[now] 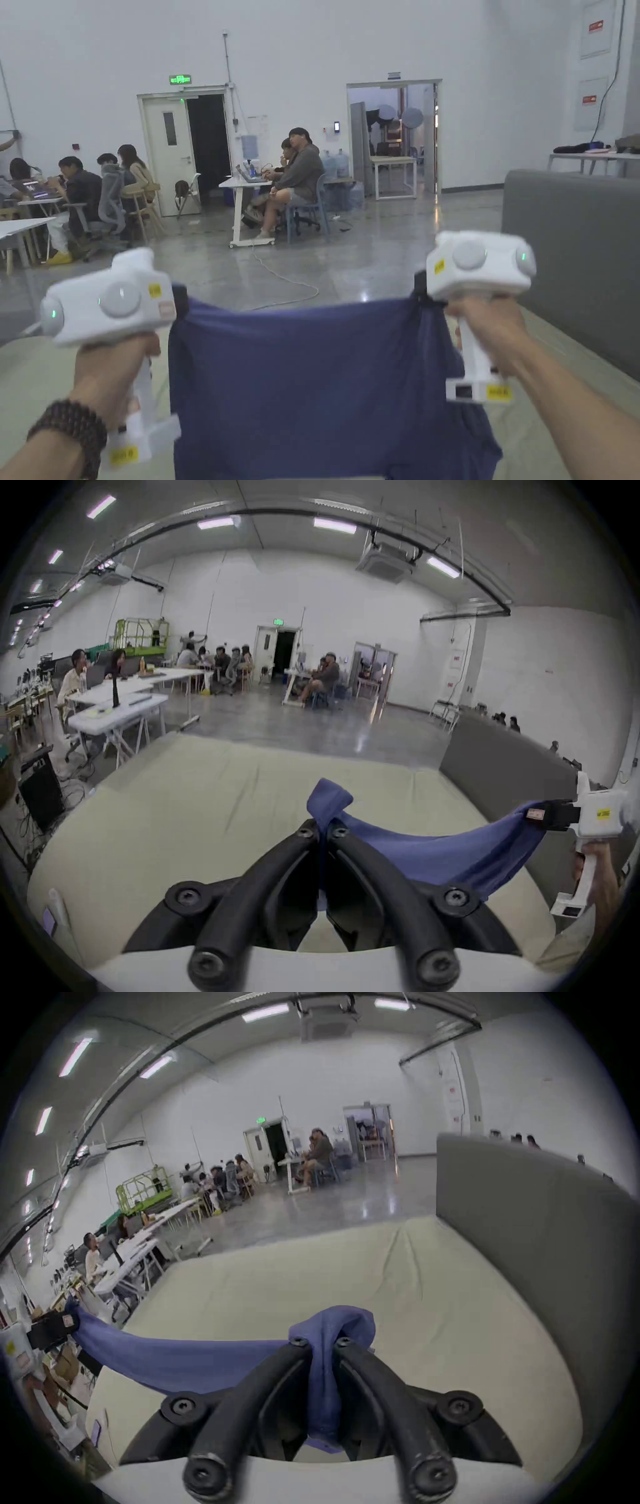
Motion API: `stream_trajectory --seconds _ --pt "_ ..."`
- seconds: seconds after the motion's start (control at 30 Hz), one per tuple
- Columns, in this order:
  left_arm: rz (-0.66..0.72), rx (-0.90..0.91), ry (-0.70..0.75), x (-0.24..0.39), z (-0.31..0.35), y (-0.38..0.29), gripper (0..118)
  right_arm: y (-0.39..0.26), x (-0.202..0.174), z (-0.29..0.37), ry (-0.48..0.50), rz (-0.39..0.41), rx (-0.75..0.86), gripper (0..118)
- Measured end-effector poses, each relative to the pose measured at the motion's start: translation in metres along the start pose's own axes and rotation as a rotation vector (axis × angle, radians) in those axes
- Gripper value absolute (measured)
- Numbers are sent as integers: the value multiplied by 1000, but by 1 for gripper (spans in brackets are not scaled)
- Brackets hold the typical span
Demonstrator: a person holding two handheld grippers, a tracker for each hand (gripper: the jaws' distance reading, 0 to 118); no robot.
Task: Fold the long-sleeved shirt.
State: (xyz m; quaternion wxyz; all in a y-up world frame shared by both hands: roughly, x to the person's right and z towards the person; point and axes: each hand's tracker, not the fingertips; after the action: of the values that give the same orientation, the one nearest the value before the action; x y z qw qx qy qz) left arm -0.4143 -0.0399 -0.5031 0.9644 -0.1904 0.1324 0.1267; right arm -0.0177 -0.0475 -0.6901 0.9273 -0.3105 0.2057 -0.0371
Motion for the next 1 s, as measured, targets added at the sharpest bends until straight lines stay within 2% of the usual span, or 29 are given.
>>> stream_trajectory --seconds 0.13,0.27,0.4,0.5,0.67,0.83,1.0 --pt "36 -54 2 -11 6 -49 0 -40 12 -18 19 -26 -44 3" --pt "45 -42 -19 -19 30 -68 0 -68 3 14 31 -10 -33 3" --pt "38 -55 -28 -22 68 -92 0 -104 -2 43 7 55 -32 3" --pt "-43 -103 -7 -21 103 -130 0 -150 -2 65 -21 107 -59 3" --pt "-40 -250 -14 -31 159 -220 0 -254 -1 98 -52 147 -156 3" --pt "-79 -463 48 -47 203 -319 0 -360 11 125 -38 138 -377 3" --pt "-45 -578 8 -59 224 -372 0 -432 20 129 -59 155 -531 3"
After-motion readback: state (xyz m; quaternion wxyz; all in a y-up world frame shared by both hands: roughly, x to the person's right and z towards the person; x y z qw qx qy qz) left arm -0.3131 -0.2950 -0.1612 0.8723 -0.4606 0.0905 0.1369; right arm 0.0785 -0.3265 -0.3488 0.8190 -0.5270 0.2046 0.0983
